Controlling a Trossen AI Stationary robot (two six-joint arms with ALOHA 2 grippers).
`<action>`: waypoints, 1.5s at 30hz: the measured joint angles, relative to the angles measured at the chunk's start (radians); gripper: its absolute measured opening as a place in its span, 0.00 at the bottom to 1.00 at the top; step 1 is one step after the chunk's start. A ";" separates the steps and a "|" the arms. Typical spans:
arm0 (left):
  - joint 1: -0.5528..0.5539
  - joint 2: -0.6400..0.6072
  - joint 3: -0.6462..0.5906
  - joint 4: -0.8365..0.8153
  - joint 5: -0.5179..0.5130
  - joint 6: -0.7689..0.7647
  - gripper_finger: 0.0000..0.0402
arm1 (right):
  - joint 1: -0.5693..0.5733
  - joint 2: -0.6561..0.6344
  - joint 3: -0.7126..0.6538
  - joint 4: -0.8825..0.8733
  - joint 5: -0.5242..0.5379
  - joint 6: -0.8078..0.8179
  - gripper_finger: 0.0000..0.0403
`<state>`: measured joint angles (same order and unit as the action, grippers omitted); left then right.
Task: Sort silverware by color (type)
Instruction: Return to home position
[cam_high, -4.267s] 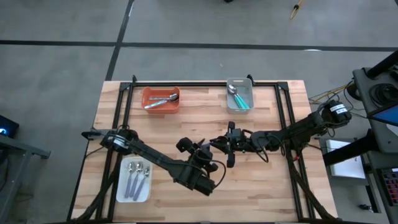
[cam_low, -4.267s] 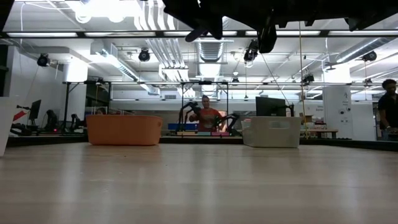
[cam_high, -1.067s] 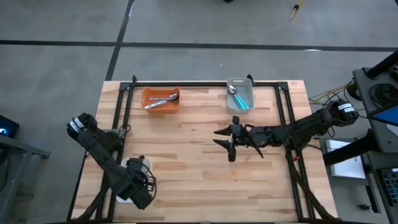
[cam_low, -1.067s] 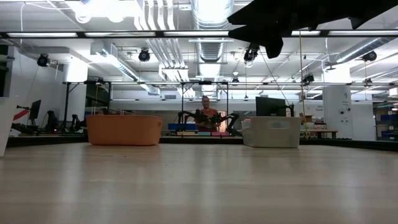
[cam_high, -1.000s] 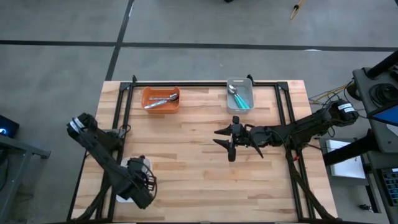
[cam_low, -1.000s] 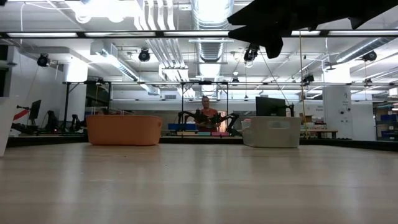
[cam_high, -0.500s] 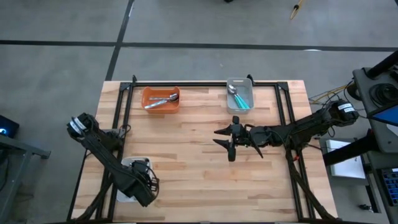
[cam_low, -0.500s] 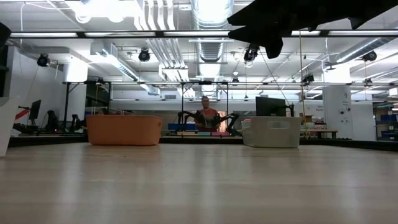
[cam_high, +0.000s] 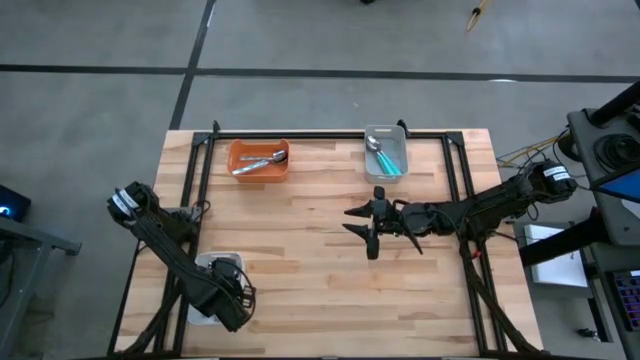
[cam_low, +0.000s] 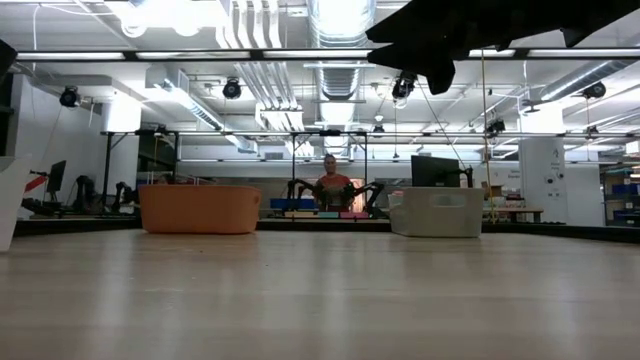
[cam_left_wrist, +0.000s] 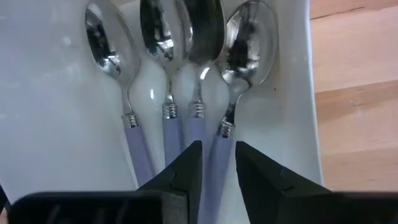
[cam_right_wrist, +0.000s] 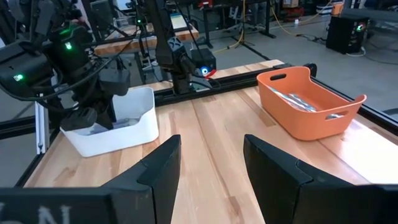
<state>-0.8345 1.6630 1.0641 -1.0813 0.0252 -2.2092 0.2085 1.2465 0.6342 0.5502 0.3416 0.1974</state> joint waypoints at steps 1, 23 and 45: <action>0.000 0.000 0.000 0.000 0.004 0.000 0.20 | 0.000 0.000 0.000 -0.002 0.000 0.000 0.41; 0.060 0.000 0.433 0.363 -0.767 1.345 0.17 | 0.055 0.000 -0.003 -0.018 -0.010 -0.184 0.37; 0.448 -0.365 -0.045 0.810 -0.229 2.197 0.00 | 0.006 -0.420 -0.218 -0.082 0.027 -0.275 0.33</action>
<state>-0.3862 1.2982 1.0196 -0.2711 -0.2037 -0.0120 0.2140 0.8264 0.4165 0.4683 0.3690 -0.0773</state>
